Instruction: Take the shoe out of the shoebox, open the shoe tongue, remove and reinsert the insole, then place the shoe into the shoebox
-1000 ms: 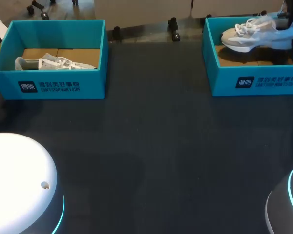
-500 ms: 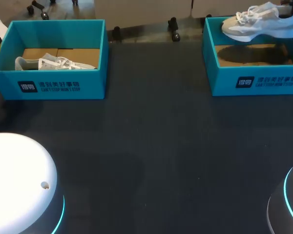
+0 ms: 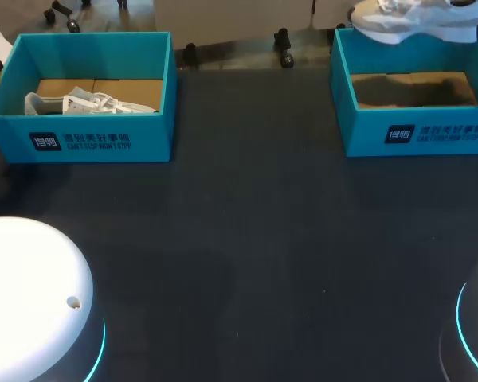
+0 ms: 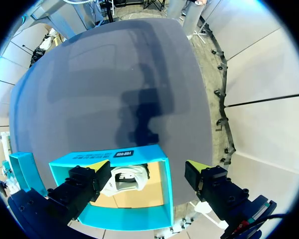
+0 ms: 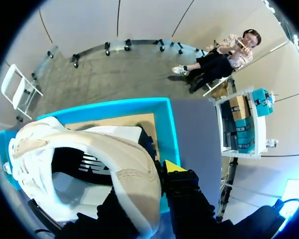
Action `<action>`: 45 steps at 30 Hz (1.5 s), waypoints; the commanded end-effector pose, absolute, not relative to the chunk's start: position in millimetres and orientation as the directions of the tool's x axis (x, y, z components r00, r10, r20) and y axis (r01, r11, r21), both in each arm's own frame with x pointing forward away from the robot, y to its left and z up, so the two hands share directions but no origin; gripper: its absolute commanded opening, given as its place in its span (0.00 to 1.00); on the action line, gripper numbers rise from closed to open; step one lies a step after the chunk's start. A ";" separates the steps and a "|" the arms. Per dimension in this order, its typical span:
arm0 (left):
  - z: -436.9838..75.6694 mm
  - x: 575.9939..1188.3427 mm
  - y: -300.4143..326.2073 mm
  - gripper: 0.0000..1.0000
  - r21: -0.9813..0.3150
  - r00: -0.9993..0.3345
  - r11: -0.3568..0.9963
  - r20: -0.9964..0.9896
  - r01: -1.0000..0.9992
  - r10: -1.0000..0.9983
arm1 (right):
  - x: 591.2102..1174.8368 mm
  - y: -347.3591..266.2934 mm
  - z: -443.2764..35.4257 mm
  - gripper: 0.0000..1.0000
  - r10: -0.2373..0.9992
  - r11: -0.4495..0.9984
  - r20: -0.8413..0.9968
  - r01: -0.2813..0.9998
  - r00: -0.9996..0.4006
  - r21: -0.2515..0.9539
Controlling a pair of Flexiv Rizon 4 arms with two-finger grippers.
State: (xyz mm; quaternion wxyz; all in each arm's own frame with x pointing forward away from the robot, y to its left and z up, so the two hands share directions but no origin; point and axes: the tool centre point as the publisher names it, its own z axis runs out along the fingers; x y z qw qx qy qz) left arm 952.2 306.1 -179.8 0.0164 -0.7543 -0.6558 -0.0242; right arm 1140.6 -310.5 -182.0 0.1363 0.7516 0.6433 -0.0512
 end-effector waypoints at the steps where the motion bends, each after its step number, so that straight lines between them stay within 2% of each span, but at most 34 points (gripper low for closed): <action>1: -179.6 951.1 306.1 1.00 0.009 0.139 -0.139 0.060 0.990 0.989 | 1122.1 -290.7 -141.8 0.00 0.949 -0.142 -0.262 0.980 0.175 0.141; 8: -179.6 951.1 306.1 1.00 0.009 0.139 -0.139 0.060 0.990 0.989 | 1095.5 -249.9 -115.0 0.00 0.946 -0.161 -0.258 0.976 0.194 0.145; 17: -179.6 951.1 306.1 1.00 0.009 0.139 -0.139 0.060 0.990 0.989 | 1047.8 -183.8 -114.9 0.00 0.952 -0.191 -0.223 0.977 0.209 0.099; 35: -179.6 951.1 306.1 1.00 0.009 0.139 -0.139 0.060 0.990 0.989 | 1047.8 -183.8 -114.9 0.00 0.952 -0.191 -0.223 0.977 0.209 0.099; 45: -179.6 951.1 306.1 1.00 0.009 0.139 -0.139 0.060 0.990 0.989 | 950.8 -113.1 -129.5 0.00 0.942 -0.221 -0.228 0.966 0.248 0.135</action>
